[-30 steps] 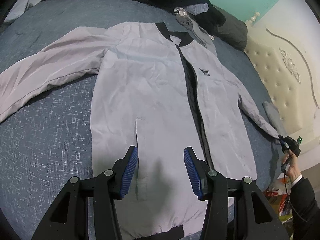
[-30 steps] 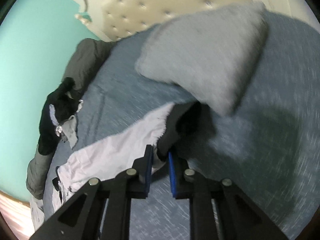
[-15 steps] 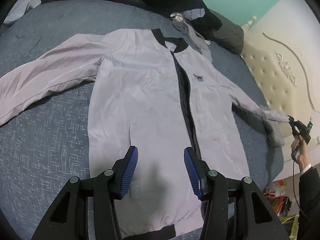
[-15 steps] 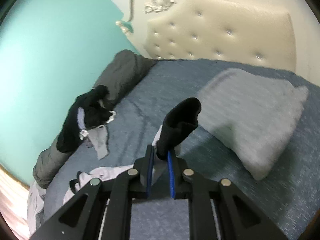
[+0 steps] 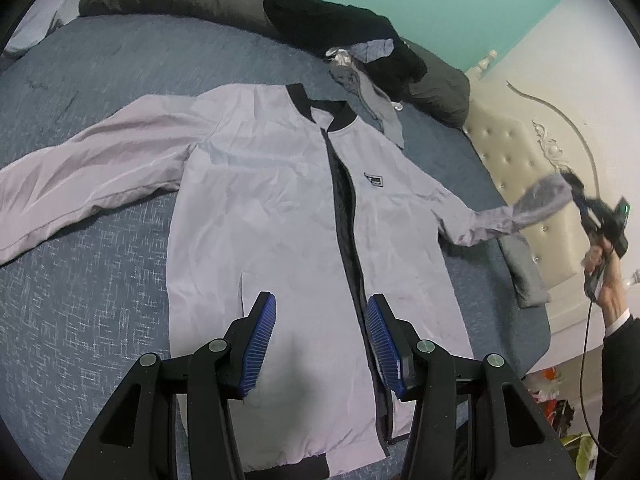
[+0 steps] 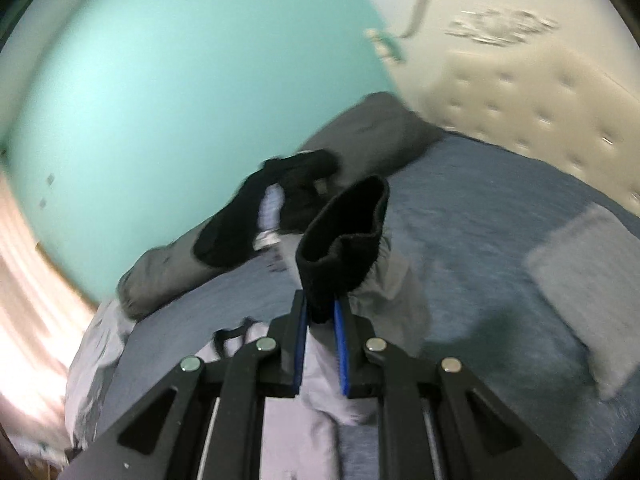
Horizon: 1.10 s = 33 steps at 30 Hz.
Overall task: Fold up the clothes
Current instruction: 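Carry the sleeve across the jacket front toward the left gripper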
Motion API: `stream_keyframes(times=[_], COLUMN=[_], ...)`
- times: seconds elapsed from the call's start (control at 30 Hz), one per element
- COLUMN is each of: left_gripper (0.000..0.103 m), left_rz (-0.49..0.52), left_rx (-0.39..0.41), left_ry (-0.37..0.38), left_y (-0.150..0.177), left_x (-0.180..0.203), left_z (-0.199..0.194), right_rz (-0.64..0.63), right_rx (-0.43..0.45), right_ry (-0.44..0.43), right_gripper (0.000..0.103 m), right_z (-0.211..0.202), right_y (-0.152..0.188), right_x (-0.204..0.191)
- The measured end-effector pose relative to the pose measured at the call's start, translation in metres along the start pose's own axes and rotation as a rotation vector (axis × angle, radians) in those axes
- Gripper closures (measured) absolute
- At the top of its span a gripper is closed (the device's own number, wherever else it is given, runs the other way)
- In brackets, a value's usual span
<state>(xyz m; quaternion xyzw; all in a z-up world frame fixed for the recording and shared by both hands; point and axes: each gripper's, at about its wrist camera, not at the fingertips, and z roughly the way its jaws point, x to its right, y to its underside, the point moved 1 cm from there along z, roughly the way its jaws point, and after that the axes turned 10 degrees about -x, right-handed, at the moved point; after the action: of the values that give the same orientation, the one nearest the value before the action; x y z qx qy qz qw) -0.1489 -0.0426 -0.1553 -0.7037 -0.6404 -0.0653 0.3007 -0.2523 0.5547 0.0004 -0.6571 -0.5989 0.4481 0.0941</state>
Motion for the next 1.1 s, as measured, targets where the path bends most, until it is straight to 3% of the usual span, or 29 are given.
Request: stream_keyframes(times=[0.3, 0.67, 0.9, 1.1], left_gripper=[0.051, 0.051, 0.051, 0.05], left_rz=[-0.03, -0.07, -0.087, -0.132], left_rx=[0.033, 0.047, 0.054, 0.028], left_ry=[0.007, 0.027, 0.005, 0.026], left_y=[0.007, 0.015, 0.019, 0.021], left_x=[-0.023, -0.049, -0.068, -0.087], left_z=[-0.022, -0.032, -0.043, -0.032], right_rz=[-0.258, -0.477, -0.52, -0.553], right_rx=[-0.107, -0.306, -0.482, -0.656], right_ry=[-0.167, -0.37, -0.439, -0.439], right_gripper=[0.091, 0.092, 0.092, 0.092], right_z=[0.061, 0.132, 0.187, 0.227], right_y=[0.016, 0.11, 0.2, 0.283], right_x=[-0.156, -0.298, -0.334, -0.336])
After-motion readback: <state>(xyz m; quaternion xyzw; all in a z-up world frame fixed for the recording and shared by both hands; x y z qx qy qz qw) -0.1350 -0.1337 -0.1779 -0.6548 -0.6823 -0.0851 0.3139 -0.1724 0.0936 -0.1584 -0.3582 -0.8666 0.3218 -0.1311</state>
